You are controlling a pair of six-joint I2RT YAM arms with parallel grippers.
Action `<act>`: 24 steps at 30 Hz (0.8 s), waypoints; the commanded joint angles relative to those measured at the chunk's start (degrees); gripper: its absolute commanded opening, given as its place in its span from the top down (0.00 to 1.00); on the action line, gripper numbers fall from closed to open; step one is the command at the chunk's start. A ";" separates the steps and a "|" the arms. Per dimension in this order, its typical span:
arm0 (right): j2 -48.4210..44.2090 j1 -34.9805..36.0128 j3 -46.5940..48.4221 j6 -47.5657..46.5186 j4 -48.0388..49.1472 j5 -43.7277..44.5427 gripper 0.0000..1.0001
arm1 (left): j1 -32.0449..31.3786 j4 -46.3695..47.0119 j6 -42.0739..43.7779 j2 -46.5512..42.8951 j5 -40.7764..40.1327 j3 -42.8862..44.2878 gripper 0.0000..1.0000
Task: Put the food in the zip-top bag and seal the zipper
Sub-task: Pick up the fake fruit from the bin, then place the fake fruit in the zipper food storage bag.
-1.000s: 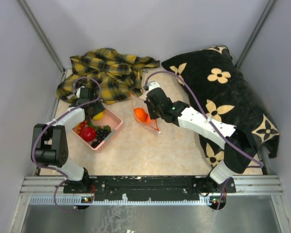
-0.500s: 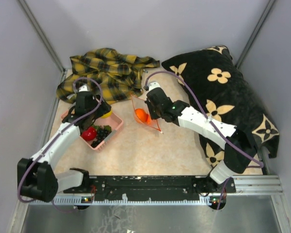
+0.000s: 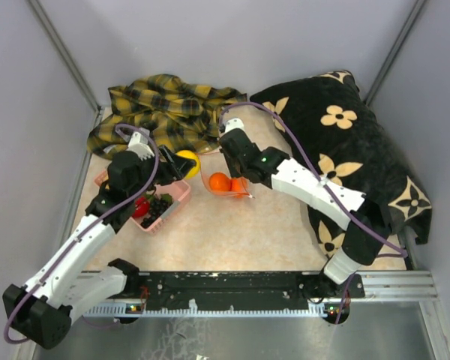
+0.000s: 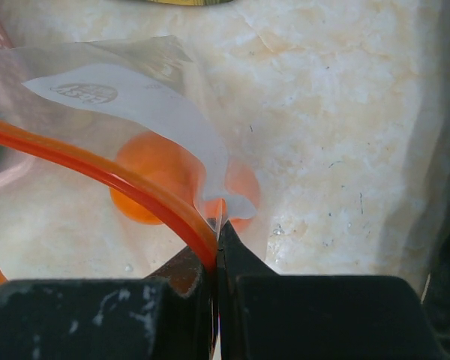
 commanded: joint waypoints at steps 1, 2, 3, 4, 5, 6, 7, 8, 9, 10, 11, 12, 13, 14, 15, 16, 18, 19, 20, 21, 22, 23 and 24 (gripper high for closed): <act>0.19 0.92 4.21 0.74 -2.25 3.73 1.00 | -2.57 6.86 -2.20 -2.06 5.22 -0.44 0.40; 0.27 1.06 4.59 0.99 -2.44 3.71 1.00 | -3.15 7.50 -2.53 -2.40 5.42 -0.61 0.39; 0.37 1.11 4.94 1.15 -2.76 3.77 1.00 | -3.81 8.37 -2.80 -2.80 5.65 -0.93 0.39; 0.50 1.24 5.26 1.28 -3.05 3.81 1.00 | -4.44 9.17 -3.15 -3.04 5.96 -1.38 0.39; 0.55 1.31 5.56 1.42 -3.27 3.85 1.00 | -4.98 10.07 -3.46 -3.25 6.22 -1.69 0.39; 0.71 1.32 5.76 1.54 -3.45 3.82 1.00 | -5.70 11.42 -3.55 -3.35 6.19 -2.22 0.39; 0.80 1.41 5.96 1.68 -3.56 3.77 1.00 | -6.41 12.68 -3.73 -3.24 5.85 -2.80 0.39; 0.88 1.46 6.09 1.80 -3.57 3.55 1.00 | -7.07 13.69 -3.90 -2.84 5.60 -3.20 0.38; 0.90 1.52 6.20 1.97 -3.58 3.25 1.00 | -7.72 14.66 -4.16 -2.17 5.32 -3.34 0.38; 0.96 1.54 6.26 2.14 -3.47 2.92 1.00 | -8.62 15.59 -4.16 -1.23 4.99 -3.37 0.39; 0.99 1.51 6.29 2.29 -3.41 2.61 1.00 | -9.71 16.26 -4.09 -0.18 4.35 -3.25 0.38; 1.04 1.50 6.44 2.37 -3.40 2.33 1.00 | -10.84 16.47 -3.87 1.03 3.15 -2.85 0.38; 1.08 1.54 6.61 2.44 -3.48 1.93 1.00 | -11.99 16.27 -3.38 2.24 1.55 -2.45 0.38; 1.04 1.53 6.67 2.52 -3.51 1.65 1.00 | -13.08 16.12 -2.82 3.32 0.09 -2.05 0.38; 0.99 1.53 6.79 2.61 -3.52 1.37 1.00 | -13.66 15.94 -2.73 4.38 -1.03 -1.80 0.39; 0.99 1.55 6.94 2.69 -3.65 1.08 1.00 | -14.26 15.97 -2.61 5.24 -2.11 -1.60 0.38; 0.78 1.51 6.95 2.79 -3.75 0.74 1.00 | -15.45 15.35 -2.26 7.24 -5.11 -1.07 0.38; 0.74 1.53 6.95 2.86 -3.80 0.60 1.00 | -15.93 14.24 -1.89 8.28 -7.81 -0.50 0.37; 0.66 1.55 6.88 2.95 -3.77 0.37 1.00 | -16.33 12.99 -1.54 9.73 -9.91 0.15 0.37; 0.57 1.52 6.80 2.95 -3.70 0.12 1.00 | -16.72 11.78 -1.11 10.68 -12.01 0.81 0.36; 0.47 1.57 6.71 3.04 -3.67 -0.18 1.00 | -16.93 10.99 -0.73 11.51 -13.76 1.42 0.35; 0.42 1.58 6.48 3.06 -3.59 -0.41 1.00 | -17.11 10.52 -0.16 12.25 -15.14 1.89 0.34; 0.34 1.51 6.25 3.02 -3.49 -0.62 1.00 | -17.24 10.34 0.24 12.87 -16.32 2.33 0.33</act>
